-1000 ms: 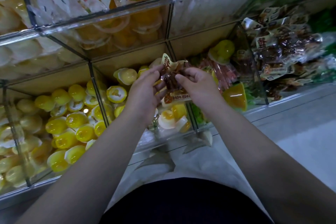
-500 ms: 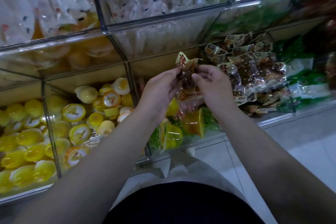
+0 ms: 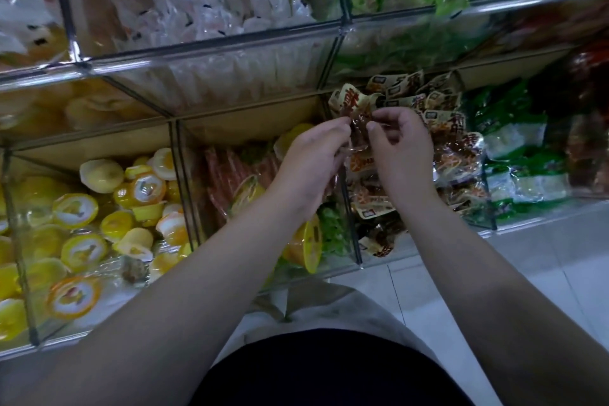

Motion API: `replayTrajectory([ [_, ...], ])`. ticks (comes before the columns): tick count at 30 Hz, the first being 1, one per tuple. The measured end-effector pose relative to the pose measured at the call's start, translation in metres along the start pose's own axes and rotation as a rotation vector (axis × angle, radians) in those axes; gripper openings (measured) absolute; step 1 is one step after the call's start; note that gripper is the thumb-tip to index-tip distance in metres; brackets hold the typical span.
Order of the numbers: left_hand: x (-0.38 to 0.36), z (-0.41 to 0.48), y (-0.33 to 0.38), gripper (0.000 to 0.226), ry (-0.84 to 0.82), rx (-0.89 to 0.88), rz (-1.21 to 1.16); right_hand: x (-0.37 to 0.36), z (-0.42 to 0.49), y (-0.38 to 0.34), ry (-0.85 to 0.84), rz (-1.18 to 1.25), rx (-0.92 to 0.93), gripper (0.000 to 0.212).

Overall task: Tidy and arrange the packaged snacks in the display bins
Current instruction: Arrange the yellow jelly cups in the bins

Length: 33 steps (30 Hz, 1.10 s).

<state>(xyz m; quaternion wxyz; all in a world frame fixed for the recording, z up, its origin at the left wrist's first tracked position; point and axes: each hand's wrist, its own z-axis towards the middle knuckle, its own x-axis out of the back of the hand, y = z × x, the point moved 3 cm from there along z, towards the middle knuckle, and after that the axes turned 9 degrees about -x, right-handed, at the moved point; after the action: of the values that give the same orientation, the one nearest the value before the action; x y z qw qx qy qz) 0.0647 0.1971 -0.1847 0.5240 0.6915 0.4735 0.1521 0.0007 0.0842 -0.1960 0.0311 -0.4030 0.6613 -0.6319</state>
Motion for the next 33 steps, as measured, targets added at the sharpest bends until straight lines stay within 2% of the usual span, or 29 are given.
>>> replayTrajectory([
  [5,-0.031,0.015,0.005,0.021,-0.022,-0.010,0.007,0.017,0.025,0.007,-0.012,-0.112,0.037,0.022],
  [10,-0.047,0.029,0.002,0.020,-0.019,0.011,0.052,0.024,0.048,0.011,-0.002,-0.161,0.069,0.019],
  [16,-0.052,0.039,-0.002,0.023,-0.021,0.032,0.086,0.024,0.063,0.013,-0.012,-0.153,0.013,0.016],
  [22,-0.052,0.046,-0.011,0.013,0.003,0.074,0.093,0.011,0.072,0.016,-0.043,-0.362,0.078,0.028],
  [26,-0.055,0.049,-0.015,0.022,-0.027,0.098,0.006,-0.004,0.069,0.032,-0.114,-0.583,0.240,0.041],
  [28,-0.060,0.049,-0.013,0.027,-0.066,0.118,-0.002,-0.007,0.069,0.040,-0.121,-0.601,0.261,0.049],
  [30,-0.061,0.047,-0.012,0.044,-0.085,0.144,0.019,-0.009,0.069,0.044,-0.125,-0.608,0.270,0.051],
  [33,-0.056,0.046,-0.013,0.054,-0.078,0.150,-0.015,-0.015,0.073,0.052,-0.125,-0.689,0.299,0.048],
])
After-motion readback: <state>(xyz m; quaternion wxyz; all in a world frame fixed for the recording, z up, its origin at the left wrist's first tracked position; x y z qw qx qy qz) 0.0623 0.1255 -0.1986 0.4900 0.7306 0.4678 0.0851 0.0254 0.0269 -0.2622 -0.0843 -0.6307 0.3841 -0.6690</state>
